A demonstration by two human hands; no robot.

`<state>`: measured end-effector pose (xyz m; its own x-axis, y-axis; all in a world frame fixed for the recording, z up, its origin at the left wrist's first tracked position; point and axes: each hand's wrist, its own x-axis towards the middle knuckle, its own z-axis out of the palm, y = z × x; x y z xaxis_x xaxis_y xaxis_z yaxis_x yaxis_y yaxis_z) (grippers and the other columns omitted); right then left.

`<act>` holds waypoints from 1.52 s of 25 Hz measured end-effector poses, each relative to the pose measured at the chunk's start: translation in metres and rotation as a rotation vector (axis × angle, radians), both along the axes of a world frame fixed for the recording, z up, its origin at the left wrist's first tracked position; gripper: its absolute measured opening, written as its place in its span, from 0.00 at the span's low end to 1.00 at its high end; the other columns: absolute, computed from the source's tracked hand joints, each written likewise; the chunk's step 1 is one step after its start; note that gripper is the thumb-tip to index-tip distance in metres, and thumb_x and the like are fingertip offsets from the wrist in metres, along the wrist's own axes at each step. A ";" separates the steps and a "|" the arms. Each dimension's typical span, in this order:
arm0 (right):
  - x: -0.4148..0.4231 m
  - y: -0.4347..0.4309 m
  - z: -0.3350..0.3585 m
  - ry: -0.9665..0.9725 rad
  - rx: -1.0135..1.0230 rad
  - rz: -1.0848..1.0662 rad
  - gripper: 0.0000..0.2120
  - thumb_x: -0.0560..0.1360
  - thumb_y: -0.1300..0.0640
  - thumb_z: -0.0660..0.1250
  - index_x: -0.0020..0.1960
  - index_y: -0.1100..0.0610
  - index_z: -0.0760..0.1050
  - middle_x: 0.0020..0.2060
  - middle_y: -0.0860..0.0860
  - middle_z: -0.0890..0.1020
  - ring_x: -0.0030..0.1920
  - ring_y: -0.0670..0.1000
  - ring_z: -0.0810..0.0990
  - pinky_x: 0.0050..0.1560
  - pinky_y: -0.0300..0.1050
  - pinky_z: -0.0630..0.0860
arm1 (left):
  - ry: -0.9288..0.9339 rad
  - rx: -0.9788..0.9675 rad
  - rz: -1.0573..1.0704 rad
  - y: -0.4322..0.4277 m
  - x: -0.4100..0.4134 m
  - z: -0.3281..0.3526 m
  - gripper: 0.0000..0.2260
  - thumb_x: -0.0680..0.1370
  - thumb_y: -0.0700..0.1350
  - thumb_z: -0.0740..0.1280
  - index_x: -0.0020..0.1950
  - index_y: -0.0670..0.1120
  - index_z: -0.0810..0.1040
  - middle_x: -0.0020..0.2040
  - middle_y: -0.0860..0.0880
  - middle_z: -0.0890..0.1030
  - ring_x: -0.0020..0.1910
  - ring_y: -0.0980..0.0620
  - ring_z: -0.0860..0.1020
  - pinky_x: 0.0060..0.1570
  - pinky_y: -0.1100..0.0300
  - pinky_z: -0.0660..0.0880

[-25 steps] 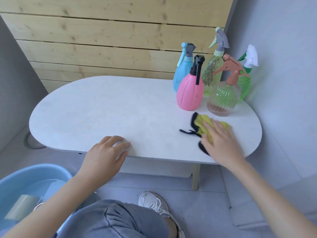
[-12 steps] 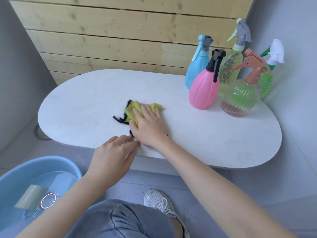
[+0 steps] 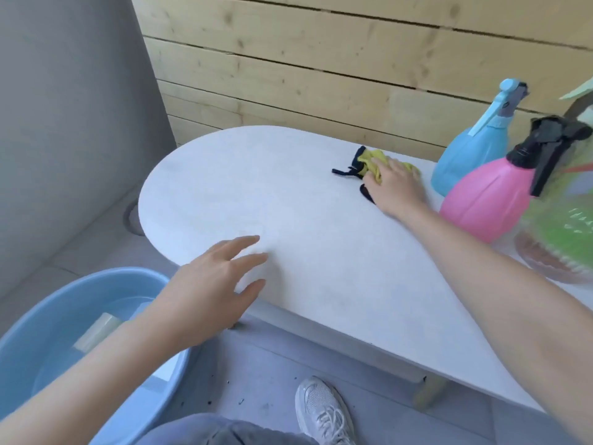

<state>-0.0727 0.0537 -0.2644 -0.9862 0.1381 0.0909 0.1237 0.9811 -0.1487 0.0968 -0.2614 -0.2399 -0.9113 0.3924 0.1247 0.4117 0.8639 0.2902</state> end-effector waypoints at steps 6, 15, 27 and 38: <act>-0.018 -0.121 -0.001 -0.003 0.014 0.034 0.26 0.80 0.44 0.46 0.75 0.54 0.61 0.75 0.56 0.60 0.75 0.55 0.55 0.73 0.60 0.47 | 0.012 -0.242 0.241 -0.066 -0.011 -0.010 0.36 0.74 0.67 0.51 0.67 0.41 0.73 0.66 0.43 0.74 0.64 0.43 0.73 0.50 0.48 0.77; 0.070 -0.290 -0.007 0.048 -0.087 0.611 0.25 0.80 0.46 0.50 0.76 0.52 0.59 0.77 0.54 0.57 0.77 0.53 0.51 0.76 0.57 0.43 | -0.034 -0.173 0.335 -0.084 -0.001 -0.023 0.41 0.73 0.69 0.43 0.77 0.43 0.57 0.77 0.47 0.59 0.74 0.49 0.61 0.68 0.56 0.64; 0.190 -0.069 -0.004 0.047 -0.052 0.313 0.35 0.73 0.40 0.35 0.76 0.48 0.59 0.78 0.48 0.55 0.77 0.45 0.50 0.77 0.50 0.43 | -0.144 -0.366 0.100 0.005 0.005 0.019 0.28 0.82 0.57 0.51 0.77 0.45 0.50 0.79 0.48 0.47 0.77 0.51 0.47 0.73 0.55 0.51; 0.252 0.105 0.004 -0.003 -0.026 0.018 0.40 0.68 0.37 0.32 0.76 0.46 0.57 0.78 0.46 0.53 0.77 0.44 0.48 0.76 0.49 0.42 | -0.137 -0.351 -0.286 0.179 0.036 0.020 0.27 0.83 0.55 0.50 0.78 0.44 0.48 0.79 0.49 0.47 0.77 0.53 0.46 0.74 0.54 0.47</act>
<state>0.1791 0.1587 -0.2602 -0.9888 0.1230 0.0848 0.1069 0.9789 -0.1739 0.1323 -0.0828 -0.2200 -0.7591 0.6272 -0.1745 0.6260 0.7768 0.0688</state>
